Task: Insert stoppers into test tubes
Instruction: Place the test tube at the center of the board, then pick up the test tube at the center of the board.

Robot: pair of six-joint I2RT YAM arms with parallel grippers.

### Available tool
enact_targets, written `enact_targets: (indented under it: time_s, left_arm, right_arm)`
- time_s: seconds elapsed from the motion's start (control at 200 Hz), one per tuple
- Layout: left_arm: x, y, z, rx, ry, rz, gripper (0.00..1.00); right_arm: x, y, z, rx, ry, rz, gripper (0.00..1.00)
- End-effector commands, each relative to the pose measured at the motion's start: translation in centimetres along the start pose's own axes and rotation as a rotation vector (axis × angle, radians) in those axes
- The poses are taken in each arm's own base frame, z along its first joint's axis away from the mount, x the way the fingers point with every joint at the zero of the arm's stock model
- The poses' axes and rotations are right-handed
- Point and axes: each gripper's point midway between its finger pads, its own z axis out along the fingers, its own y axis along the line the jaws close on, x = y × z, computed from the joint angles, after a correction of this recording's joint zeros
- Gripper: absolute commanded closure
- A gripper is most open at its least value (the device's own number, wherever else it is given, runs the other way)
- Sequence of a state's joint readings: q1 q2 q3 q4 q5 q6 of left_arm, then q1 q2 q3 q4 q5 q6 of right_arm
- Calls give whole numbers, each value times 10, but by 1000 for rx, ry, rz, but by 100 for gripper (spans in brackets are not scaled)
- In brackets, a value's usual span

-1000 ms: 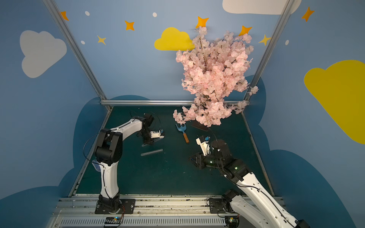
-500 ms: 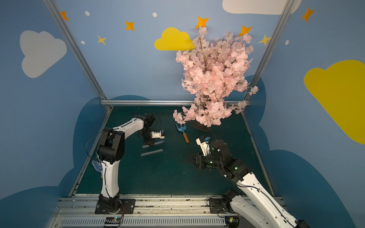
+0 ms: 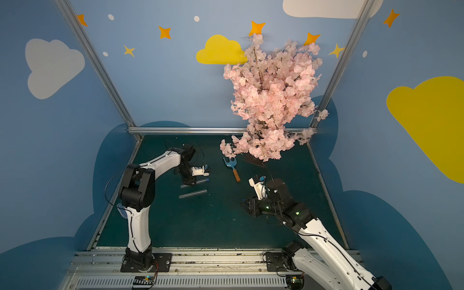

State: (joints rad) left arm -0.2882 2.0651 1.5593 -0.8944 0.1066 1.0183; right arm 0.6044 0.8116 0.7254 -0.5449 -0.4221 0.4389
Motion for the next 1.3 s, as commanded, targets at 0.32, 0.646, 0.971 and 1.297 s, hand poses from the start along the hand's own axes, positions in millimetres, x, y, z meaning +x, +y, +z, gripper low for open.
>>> enact_targets:
  time_s: [0.32, 0.646, 0.971, 1.297]
  left_arm:
    - [-84, -18, -180, -429, -757, -111, 60]
    - [-36, -31, -248, -688, -1111, -524, 47]
    - [-25, -38, -238, -662, -1133, -604, 43]
    - [-28, -40, -234, -630, -1133, -597, 42]
  right_arm:
    - [25, -78, 29, 377, 140, 11, 64]
    - [30, -119, 73, 543, 322, -34, 54]
    - [21, -132, 102, 598, 432, -143, 47]
    - [18, -143, 116, 619, 472, -123, 50]
